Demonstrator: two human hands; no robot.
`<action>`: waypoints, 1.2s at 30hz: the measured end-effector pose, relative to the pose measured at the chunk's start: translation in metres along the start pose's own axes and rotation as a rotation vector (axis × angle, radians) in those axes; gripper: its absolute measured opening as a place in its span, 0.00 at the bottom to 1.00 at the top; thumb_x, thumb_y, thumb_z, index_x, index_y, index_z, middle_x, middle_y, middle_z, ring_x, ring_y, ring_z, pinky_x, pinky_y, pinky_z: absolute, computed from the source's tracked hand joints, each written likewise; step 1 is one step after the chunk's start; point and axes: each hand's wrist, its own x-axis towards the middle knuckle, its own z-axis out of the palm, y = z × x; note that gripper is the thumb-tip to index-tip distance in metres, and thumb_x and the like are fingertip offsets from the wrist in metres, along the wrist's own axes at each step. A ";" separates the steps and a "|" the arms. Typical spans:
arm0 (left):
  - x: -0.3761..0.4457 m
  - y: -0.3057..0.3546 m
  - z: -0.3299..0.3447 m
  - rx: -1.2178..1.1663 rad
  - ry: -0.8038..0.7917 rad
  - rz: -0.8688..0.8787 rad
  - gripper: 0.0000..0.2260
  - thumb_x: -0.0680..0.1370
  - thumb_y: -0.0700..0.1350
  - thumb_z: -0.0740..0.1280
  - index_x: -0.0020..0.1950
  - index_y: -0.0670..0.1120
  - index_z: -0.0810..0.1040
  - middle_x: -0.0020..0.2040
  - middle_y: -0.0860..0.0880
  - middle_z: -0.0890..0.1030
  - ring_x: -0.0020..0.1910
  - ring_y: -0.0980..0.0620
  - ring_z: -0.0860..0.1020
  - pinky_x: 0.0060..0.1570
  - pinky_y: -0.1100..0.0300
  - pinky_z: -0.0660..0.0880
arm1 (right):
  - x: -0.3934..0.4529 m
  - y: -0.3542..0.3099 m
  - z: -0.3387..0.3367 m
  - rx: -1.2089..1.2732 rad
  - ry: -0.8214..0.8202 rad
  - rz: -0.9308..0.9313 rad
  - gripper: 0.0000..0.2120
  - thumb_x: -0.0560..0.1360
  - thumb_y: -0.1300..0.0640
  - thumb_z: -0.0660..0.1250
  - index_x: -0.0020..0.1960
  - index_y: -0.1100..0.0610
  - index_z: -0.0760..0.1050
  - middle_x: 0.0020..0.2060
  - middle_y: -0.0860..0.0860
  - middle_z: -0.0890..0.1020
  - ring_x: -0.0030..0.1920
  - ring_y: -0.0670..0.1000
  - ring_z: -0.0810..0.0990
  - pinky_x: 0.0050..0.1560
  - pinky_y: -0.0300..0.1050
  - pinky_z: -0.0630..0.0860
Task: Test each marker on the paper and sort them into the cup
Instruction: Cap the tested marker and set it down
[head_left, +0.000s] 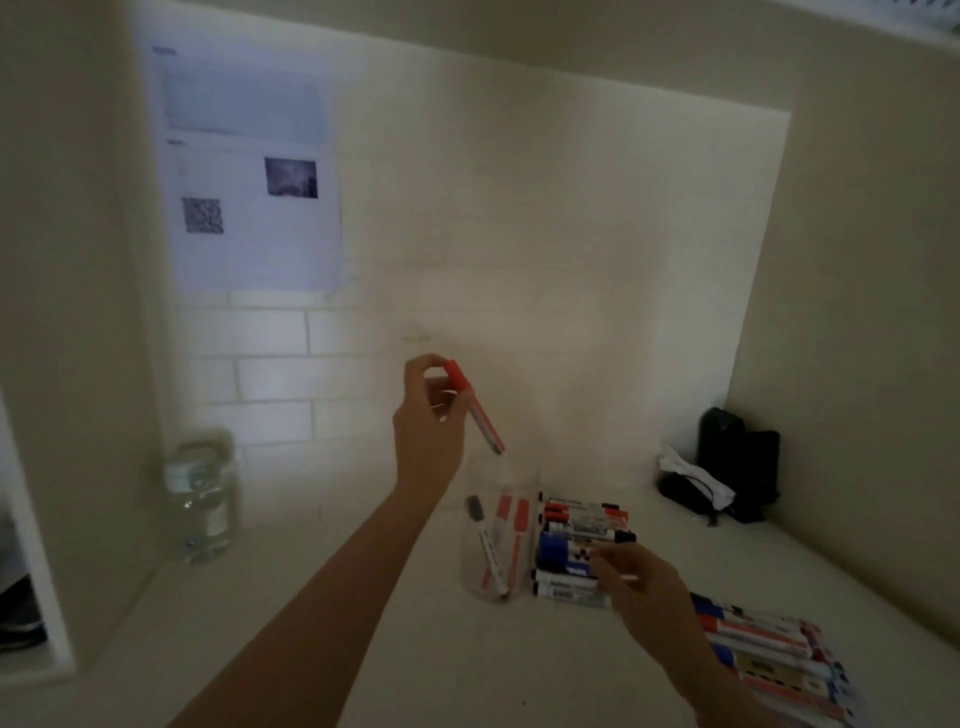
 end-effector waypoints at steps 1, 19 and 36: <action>0.004 -0.004 0.003 0.059 -0.020 0.013 0.15 0.76 0.37 0.68 0.59 0.49 0.70 0.45 0.50 0.81 0.41 0.56 0.81 0.40 0.66 0.78 | 0.002 0.004 -0.002 -0.009 0.008 -0.001 0.02 0.77 0.54 0.67 0.47 0.48 0.77 0.42 0.44 0.82 0.42 0.43 0.81 0.40 0.35 0.76; -0.105 -0.050 0.035 0.363 -0.329 0.319 0.07 0.78 0.48 0.60 0.49 0.48 0.76 0.43 0.55 0.75 0.40 0.57 0.73 0.42 0.65 0.74 | 0.055 0.068 0.007 -0.775 0.064 -0.243 0.14 0.77 0.53 0.64 0.63 0.49 0.74 0.58 0.49 0.78 0.57 0.52 0.76 0.55 0.49 0.68; -0.201 -0.111 0.039 0.341 -0.527 -0.320 0.12 0.73 0.35 0.66 0.45 0.53 0.75 0.43 0.51 0.79 0.41 0.57 0.76 0.41 0.71 0.68 | 0.052 0.073 -0.011 -0.681 0.054 -0.358 0.10 0.73 0.52 0.71 0.52 0.54 0.81 0.45 0.51 0.82 0.44 0.53 0.80 0.44 0.44 0.72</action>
